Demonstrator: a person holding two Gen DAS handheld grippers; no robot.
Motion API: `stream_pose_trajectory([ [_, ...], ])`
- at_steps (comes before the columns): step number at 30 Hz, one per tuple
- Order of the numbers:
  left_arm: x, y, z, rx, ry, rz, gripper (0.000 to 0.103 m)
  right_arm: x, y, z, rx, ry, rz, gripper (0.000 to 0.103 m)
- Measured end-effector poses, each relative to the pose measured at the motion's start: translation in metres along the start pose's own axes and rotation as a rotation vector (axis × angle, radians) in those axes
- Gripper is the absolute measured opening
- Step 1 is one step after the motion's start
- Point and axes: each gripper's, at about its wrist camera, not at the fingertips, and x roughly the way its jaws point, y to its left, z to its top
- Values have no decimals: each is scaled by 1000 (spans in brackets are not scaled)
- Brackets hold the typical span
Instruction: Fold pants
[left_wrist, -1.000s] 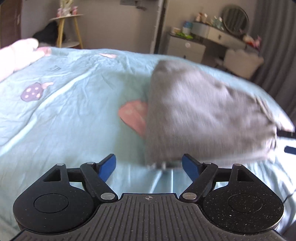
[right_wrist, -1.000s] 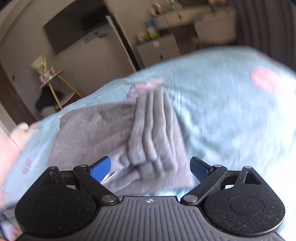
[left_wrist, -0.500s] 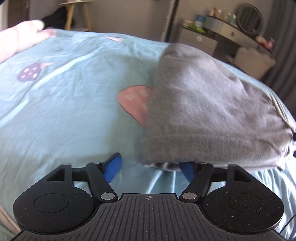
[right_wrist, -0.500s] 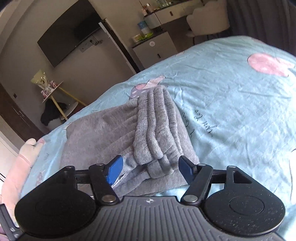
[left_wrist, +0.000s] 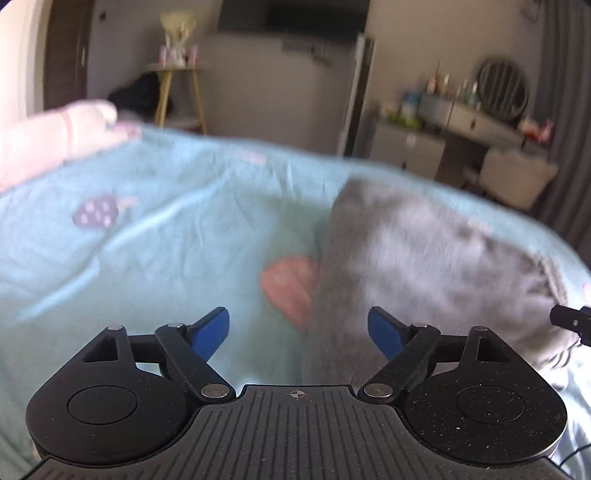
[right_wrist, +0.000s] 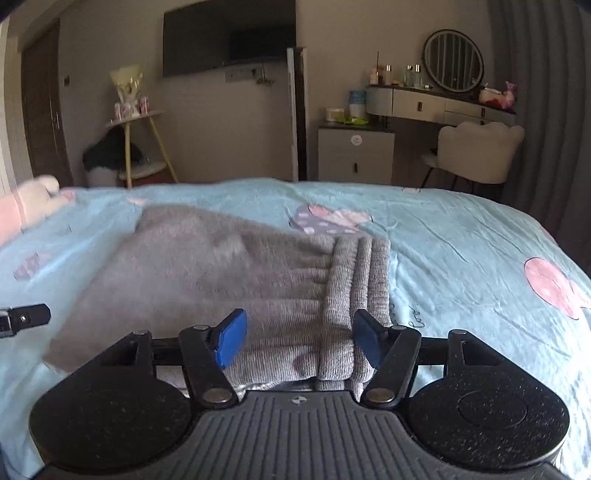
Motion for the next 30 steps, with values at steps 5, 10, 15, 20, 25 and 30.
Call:
stream_pose_trajectory([
  [5, 26, 7, -13, 20, 74, 17, 97, 18, 3, -16, -109, 25, -79, 73],
  [10, 24, 25, -17, -99, 95, 6, 100, 25, -23, -14, 113, 91, -39, 86],
  [15, 13, 27, -19, -119, 106, 20, 100, 4, -26, -19, 134, 134, -50, 96],
  [20, -6, 12, -25, -40, 133, 6, 100, -9, -12, -38, 152, 381, 79, 99],
  [25, -33, -10, -35, 77, 135, -5, 100, -52, 28, -51, -29, 278, 19, 99],
  [30, -52, -15, -43, 99, 163, 3, 101, -75, 48, -61, -91, 223, 2, 99],
])
